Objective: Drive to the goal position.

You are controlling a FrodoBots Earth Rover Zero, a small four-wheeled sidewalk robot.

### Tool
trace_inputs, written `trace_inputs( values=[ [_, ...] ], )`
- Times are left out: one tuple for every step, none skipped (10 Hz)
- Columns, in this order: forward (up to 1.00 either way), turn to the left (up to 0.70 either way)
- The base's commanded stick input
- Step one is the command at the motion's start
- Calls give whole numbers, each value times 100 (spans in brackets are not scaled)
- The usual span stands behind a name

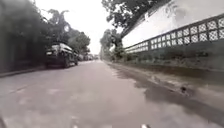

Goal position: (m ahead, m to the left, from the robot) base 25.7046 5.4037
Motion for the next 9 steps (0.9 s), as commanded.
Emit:
trace_inputs(
  values=[
    [85,1],
    [85,1],
    [87,3],
    [94,4],
    [100,4],
    [100,4],
    [100,4],
    [100,4],
    [100,4]
  ],
)
